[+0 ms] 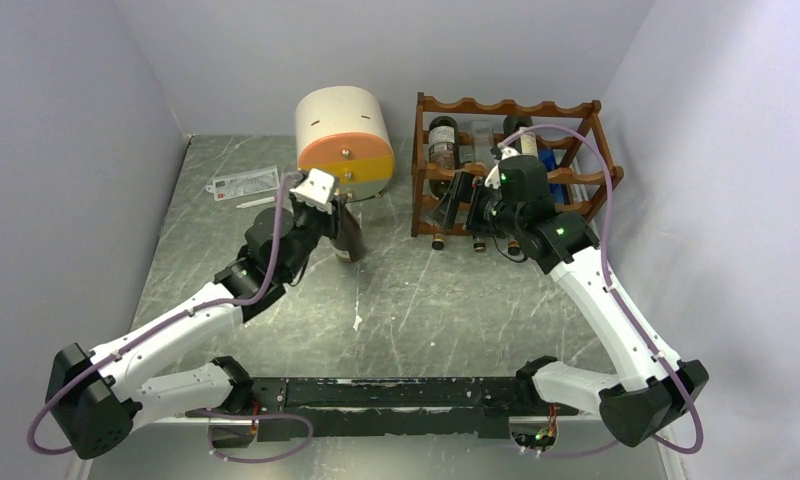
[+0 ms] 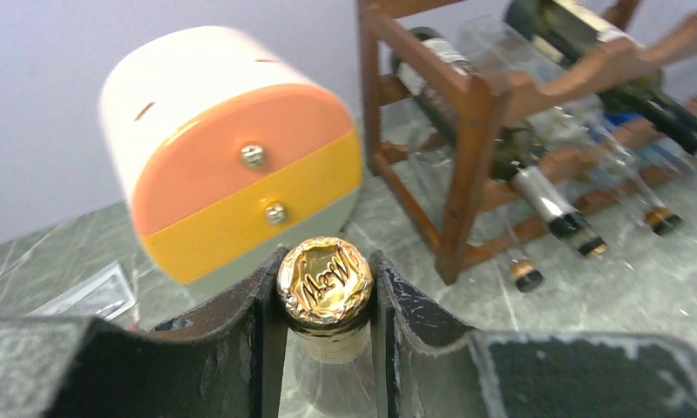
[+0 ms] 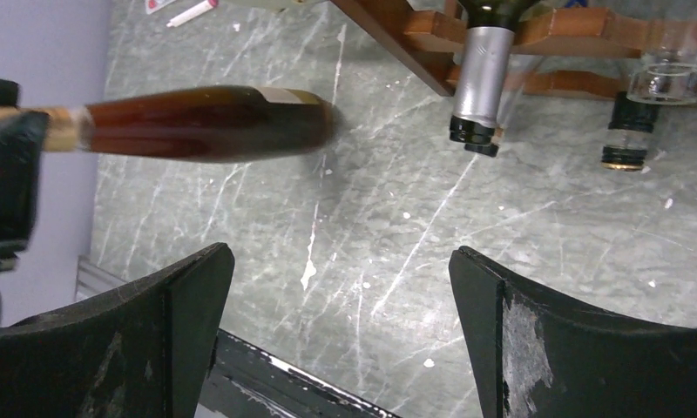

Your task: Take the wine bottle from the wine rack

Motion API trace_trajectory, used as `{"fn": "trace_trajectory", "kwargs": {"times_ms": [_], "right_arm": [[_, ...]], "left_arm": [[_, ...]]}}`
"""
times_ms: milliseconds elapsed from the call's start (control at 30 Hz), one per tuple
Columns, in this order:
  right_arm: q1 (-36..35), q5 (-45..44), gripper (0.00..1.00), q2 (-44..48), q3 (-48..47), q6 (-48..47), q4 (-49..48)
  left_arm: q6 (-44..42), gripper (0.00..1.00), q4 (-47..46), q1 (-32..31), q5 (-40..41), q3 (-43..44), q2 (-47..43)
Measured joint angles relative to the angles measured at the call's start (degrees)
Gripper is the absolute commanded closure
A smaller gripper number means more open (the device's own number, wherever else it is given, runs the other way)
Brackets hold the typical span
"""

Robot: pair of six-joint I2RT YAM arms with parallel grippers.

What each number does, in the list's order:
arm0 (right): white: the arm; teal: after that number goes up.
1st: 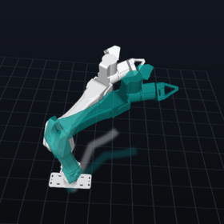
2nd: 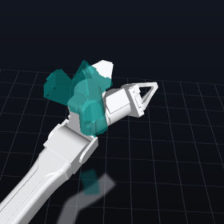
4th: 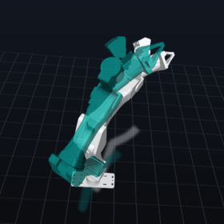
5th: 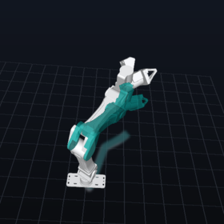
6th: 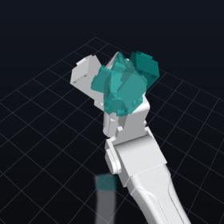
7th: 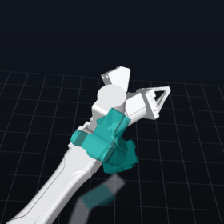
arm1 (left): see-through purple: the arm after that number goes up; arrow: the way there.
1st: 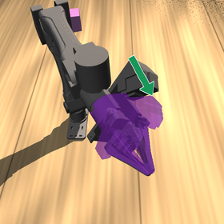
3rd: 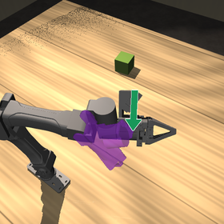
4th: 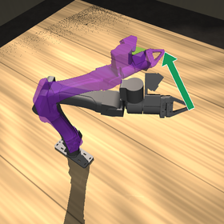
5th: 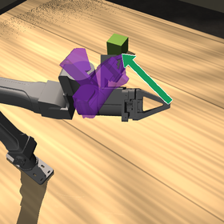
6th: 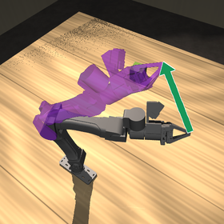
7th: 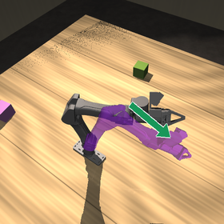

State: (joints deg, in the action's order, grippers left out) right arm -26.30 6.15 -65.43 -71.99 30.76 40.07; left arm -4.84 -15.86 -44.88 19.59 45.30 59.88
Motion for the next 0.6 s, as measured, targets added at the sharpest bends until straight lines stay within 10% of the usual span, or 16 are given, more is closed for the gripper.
{"fn": "trace_trajectory", "kwargs": {"times_ms": [600], "right_arm": [[0.22, -1.25, 0.01, -1.31, -2.45, -1.16, 2.03]], "left_arm": [[6.62, 0.93, 12.55, 26.1, 0.07, 6.99, 1.14]]}}
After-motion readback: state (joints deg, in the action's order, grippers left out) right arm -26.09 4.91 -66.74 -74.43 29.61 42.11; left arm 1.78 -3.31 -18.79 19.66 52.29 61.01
